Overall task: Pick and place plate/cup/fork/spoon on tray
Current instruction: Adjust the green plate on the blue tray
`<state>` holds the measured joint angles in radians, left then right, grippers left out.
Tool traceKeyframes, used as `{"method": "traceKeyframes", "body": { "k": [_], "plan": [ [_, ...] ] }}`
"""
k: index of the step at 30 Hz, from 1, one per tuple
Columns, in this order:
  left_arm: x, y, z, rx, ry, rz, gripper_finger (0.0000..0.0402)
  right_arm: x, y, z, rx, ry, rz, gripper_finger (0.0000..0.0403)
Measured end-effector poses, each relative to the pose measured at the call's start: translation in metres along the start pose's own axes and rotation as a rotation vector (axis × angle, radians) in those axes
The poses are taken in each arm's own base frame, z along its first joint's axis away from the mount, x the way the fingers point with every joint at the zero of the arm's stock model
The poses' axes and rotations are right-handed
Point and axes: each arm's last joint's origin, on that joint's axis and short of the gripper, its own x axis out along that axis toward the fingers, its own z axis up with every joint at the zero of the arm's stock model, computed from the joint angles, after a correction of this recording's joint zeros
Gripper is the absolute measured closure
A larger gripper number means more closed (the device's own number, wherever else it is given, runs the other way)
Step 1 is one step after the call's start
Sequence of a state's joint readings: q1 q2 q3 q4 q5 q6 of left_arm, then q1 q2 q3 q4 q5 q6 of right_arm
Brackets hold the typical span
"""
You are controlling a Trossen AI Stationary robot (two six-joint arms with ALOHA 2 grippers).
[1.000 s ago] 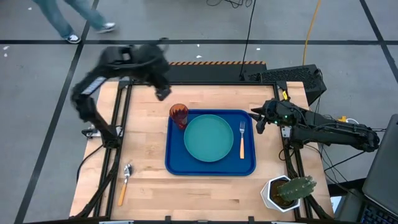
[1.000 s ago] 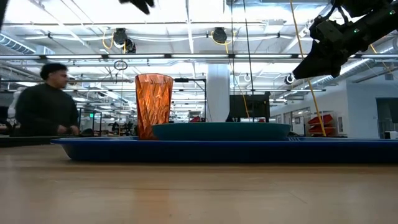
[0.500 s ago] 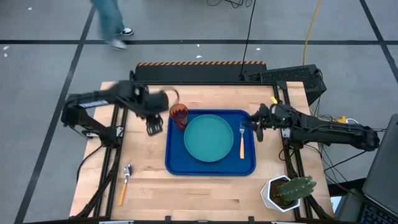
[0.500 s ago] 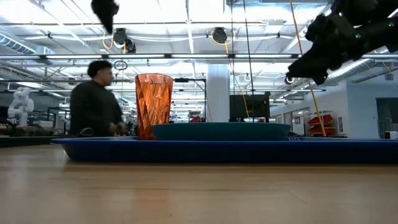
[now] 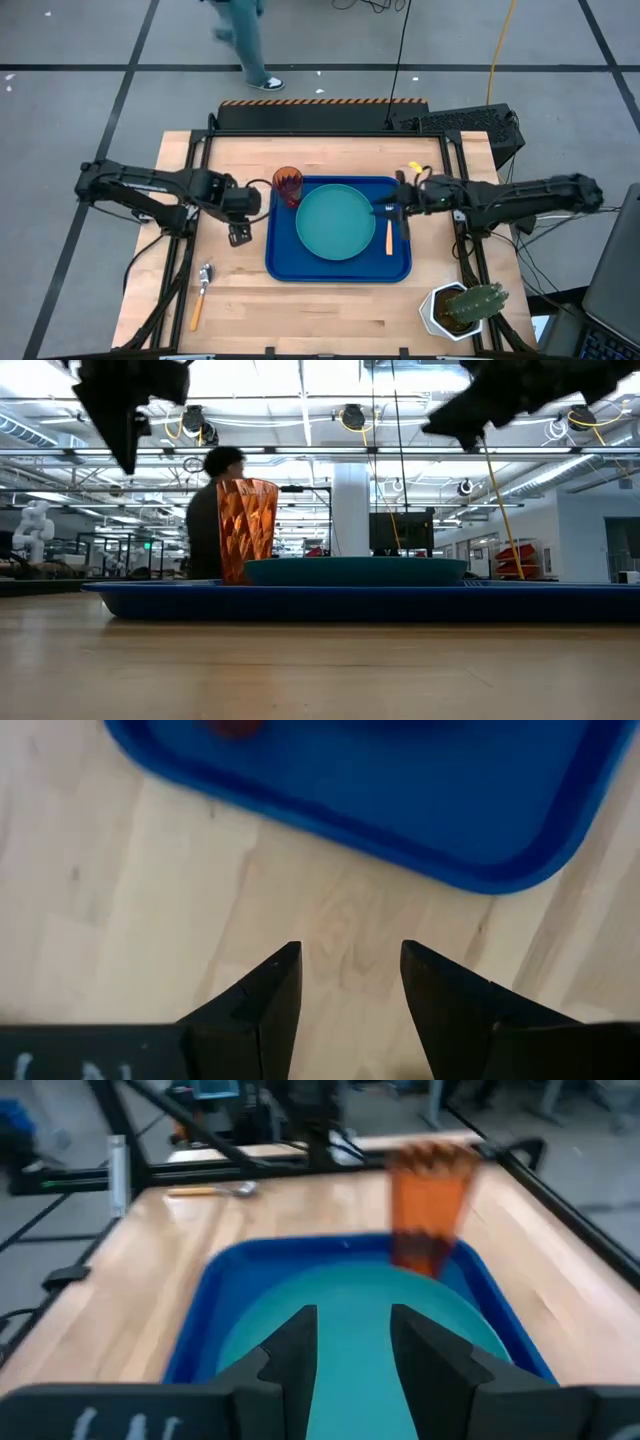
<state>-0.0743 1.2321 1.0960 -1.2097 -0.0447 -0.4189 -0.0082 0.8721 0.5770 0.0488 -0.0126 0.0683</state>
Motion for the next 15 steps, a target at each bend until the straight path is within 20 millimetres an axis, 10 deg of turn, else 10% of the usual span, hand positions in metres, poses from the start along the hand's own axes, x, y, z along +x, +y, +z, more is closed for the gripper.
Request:
{"method": "traceKeyframes", "body": {
  "k": [15],
  "plan": [
    [0.050, 0.001, -0.030, -0.065, -0.029, 0.027, 0.0227, 0.082, 0.026, 0.062, -0.217, 0.614, 0.038, 0.0282]
  ]
}}
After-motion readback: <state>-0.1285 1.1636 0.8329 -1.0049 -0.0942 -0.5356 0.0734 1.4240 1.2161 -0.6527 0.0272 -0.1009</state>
